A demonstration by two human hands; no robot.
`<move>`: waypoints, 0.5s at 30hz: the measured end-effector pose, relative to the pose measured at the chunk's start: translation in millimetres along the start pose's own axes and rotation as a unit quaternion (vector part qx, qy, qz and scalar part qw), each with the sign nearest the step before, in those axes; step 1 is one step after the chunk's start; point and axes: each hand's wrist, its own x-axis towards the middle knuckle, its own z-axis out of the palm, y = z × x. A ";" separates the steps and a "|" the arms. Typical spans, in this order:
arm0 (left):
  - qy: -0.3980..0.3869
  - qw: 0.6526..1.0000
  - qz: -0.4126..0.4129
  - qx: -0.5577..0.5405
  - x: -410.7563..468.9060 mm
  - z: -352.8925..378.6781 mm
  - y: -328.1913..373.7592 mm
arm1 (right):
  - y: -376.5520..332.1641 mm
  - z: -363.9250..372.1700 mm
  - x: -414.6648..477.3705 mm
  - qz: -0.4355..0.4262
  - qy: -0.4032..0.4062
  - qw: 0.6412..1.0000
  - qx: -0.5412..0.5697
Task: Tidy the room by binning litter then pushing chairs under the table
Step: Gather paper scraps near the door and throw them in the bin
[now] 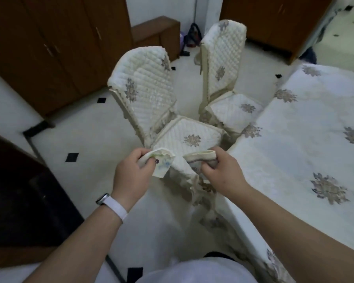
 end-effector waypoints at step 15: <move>0.115 0.989 -0.095 0.015 130.2 -77.4 -71.2 | -86.1 124.3 171.8 -0.087 -0.128 0.987 0.035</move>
